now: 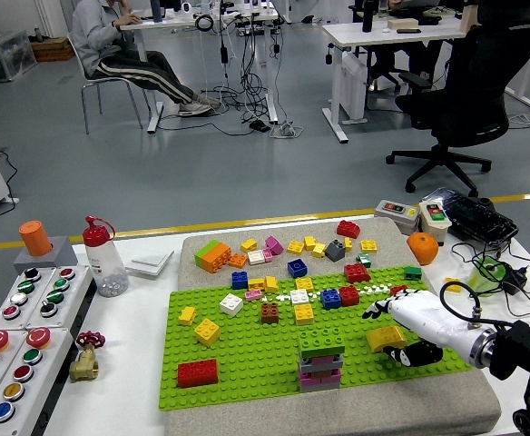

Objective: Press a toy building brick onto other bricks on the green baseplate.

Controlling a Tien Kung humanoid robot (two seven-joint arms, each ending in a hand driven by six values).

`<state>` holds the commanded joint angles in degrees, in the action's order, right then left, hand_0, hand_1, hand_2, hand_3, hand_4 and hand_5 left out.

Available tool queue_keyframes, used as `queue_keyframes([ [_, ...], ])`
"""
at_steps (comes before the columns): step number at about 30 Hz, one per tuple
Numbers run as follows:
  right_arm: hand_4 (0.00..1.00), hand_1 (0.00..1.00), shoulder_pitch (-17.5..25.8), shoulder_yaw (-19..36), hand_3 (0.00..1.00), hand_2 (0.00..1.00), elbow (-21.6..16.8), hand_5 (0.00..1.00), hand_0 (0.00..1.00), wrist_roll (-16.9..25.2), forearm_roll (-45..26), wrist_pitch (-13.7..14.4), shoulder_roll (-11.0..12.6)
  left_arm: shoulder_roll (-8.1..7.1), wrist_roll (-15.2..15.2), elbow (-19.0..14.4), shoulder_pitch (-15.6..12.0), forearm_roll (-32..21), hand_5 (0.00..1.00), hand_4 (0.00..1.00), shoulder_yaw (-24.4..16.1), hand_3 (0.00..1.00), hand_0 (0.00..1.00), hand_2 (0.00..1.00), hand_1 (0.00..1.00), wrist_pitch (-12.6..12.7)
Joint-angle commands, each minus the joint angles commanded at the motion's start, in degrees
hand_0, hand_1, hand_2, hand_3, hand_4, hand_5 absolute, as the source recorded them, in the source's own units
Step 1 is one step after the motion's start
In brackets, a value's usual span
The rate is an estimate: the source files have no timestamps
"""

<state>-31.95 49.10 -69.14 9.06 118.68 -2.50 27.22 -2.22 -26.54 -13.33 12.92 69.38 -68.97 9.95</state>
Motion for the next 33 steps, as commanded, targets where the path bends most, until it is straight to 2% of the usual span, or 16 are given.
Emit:
queue_keyframes([
  [7, 0.697, 0.794, -2.1, -1.36, 0.772, 0.746, 3.81, 0.154, 0.856, -0.58, -0.75, -0.03, -1.92, -0.04, -0.12, -0.05, 0.06, 0.08, 0.943, 0.295, 0.03, 0.438, 0.619, 0.591, 0.588, -0.07],
  [18, 0.705, 0.79, -4.28, -2.75, 0.772, 0.741, 9.08, 0.181, 0.858, -0.92, 0.38, 0.83, -3.48, -0.02, -0.21, -0.1, 0.12, 0.09, 0.941, 0.295, 0.11, 0.437, 0.619, 0.59, 0.587, -0.15],
  [33, 0.705, 0.781, -5.36, -3.69, 0.774, 0.737, 12.25, 0.213, 0.863, -1.31, 1.22, 1.09, -3.09, -0.01, -0.27, -0.12, 0.22, 0.06, 0.94, 0.294, 0.24, 0.437, 0.618, 0.59, 0.587, -0.24],
])
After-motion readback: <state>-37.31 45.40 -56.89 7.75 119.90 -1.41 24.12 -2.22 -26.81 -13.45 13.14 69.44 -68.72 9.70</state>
